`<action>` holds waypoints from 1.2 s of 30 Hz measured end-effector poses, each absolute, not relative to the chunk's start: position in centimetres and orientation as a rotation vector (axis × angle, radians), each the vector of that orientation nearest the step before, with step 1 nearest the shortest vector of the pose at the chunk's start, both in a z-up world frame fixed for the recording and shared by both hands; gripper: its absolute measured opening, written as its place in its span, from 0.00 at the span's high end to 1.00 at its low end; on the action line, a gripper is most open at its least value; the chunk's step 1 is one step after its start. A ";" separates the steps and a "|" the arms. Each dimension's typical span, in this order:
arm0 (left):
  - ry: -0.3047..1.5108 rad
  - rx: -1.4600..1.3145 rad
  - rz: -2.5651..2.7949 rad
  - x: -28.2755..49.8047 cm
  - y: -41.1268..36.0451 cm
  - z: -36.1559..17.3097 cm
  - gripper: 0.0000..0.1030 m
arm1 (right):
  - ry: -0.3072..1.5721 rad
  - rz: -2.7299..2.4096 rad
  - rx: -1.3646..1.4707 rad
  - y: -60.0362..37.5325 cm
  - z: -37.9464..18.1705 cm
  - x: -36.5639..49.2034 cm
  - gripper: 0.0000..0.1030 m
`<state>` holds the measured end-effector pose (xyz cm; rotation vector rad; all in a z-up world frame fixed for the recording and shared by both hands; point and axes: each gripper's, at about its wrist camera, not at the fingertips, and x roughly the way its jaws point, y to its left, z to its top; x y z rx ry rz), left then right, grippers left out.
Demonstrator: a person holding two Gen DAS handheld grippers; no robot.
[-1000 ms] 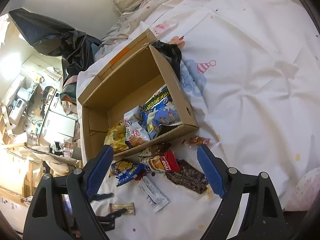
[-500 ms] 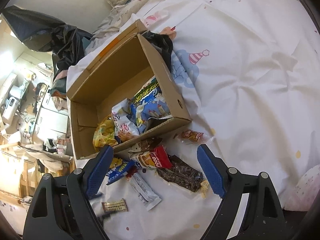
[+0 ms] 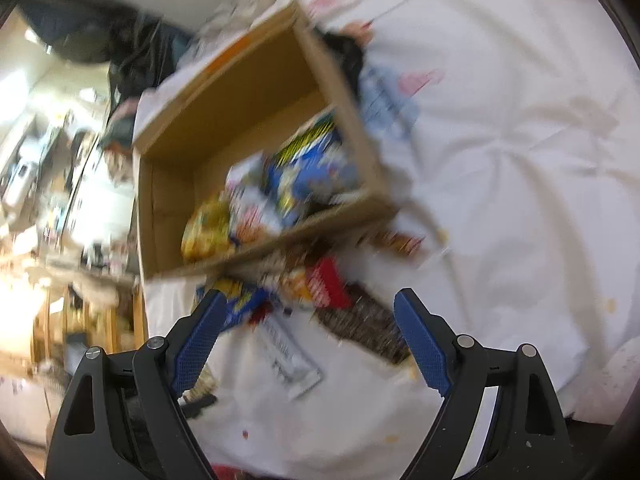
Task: Organize snacks
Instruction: 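Grasp the pink checkered wafer bar with the left tool, then grasp the white-and-red bar with the right tool while the left tool carries the wafer bar over the box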
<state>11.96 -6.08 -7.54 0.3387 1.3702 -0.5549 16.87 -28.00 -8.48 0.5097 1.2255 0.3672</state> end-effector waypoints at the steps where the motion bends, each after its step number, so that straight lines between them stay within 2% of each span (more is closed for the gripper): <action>1: 1.367 0.266 -0.517 12.6 -5.1 -6.6 0.79 | 1.250 0.398 0.487 -27.1 -8.7 16.8 0.16; 2: 1.366 0.209 -0.487 12.8 -4.4 -6.2 0.78 | 1.275 0.428 0.453 -26.1 -9.0 16.7 0.26; 4: 1.362 0.097 -0.416 13.7 -2.5 -5.5 0.78 | 1.325 0.475 0.323 -23.3 -9.6 16.4 0.37; 10: 1.290 -0.032 -0.243 12.0 1.9 -4.4 0.78 | 1.449 0.514 0.040 -16.4 -13.1 15.8 0.39; 11: 1.295 -0.048 -0.218 12.1 2.5 -4.2 0.78 | 1.460 0.505 -0.008 -15.6 -13.7 15.8 0.43; 12: 1.295 -0.054 -0.201 12.2 2.8 -4.0 0.78 | 1.470 0.500 -0.068 -14.7 -14.4 15.7 0.49; 13: 1.290 -0.055 -0.185 12.3 2.5 -4.6 0.78 | 1.472 0.497 -0.114 -14.2 -14.7 15.4 0.65; 15: 1.276 -0.056 -0.145 12.6 2.4 -5.4 0.78 | 1.475 0.516 -0.152 -13.9 -14.7 14.9 0.66; 28: 1.216 -0.097 -0.047 13.3 2.5 -5.3 0.78 | 1.510 0.730 0.077 -17.4 -11.5 10.1 0.68; 32: 1.149 -0.092 -0.029 12.7 2.6 -4.1 0.78 | 1.435 0.759 0.162 -18.9 -9.1 10.0 0.68; 36: 1.078 -0.120 -0.013 12.9 3.0 -1.5 0.78 | 1.272 0.768 0.272 -20.7 -4.7 11.4 0.68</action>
